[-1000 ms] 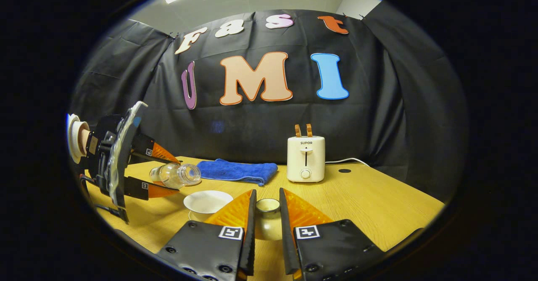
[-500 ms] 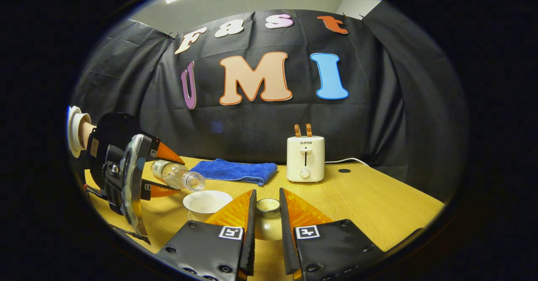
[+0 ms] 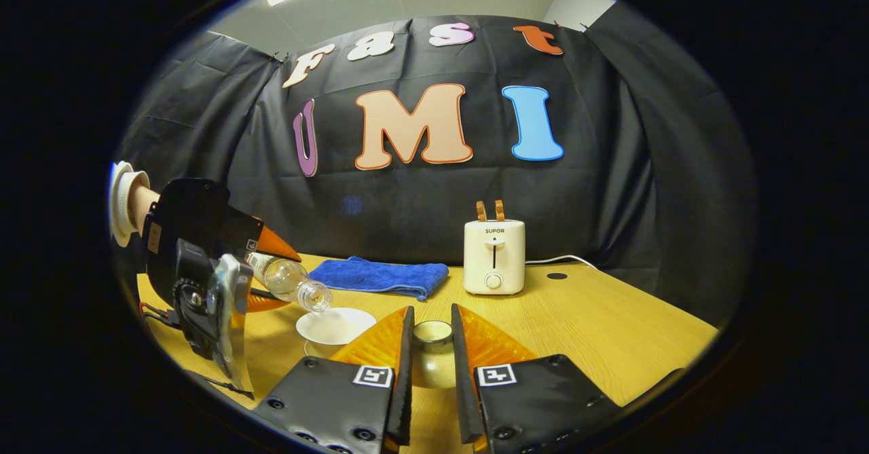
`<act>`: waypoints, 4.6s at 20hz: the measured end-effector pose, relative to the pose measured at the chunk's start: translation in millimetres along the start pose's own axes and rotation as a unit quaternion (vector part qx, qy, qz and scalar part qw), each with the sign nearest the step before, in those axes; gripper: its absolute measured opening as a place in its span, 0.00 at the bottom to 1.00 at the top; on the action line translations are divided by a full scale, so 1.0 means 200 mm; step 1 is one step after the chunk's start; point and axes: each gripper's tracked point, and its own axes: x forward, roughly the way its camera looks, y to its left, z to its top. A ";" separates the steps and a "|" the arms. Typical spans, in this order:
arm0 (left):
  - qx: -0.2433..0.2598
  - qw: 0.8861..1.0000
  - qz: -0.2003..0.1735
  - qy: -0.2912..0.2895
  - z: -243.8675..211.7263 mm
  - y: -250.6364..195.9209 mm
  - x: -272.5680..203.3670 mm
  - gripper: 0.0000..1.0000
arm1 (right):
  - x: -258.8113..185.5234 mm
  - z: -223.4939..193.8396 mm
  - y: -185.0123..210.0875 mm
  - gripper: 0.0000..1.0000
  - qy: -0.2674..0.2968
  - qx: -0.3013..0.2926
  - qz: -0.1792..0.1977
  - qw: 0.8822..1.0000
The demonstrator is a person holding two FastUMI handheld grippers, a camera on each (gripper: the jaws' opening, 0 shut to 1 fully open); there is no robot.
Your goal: Open the teacup lid with one hand, grasp the water bottle and pour water into the teacup with the other hand; after pouring, place the water bottle on the coaster and then close the teacup lid.
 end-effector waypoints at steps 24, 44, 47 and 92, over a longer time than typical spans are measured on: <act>0.142 0.988 0.049 0.030 -0.04 0.17 -0.01 0.68 | 0.00 0.00 0.00 0.31 0.000 0.000 -0.001 1.000; 0.012 1.000 0.013 0.001 -0.08 0.04 0.05 0.68 | -0.01 0.00 0.00 0.31 0.000 0.000 0.001 1.000; -0.132 0.990 -0.009 -0.038 -0.07 -0.05 0.09 0.68 | -0.01 0.00 0.00 0.31 0.000 0.000 0.001 1.000; -0.679 0.701 0.161 -0.145 -0.15 -0.21 0.35 0.67 | 0.00 0.00 0.00 0.31 0.001 0.000 0.002 1.000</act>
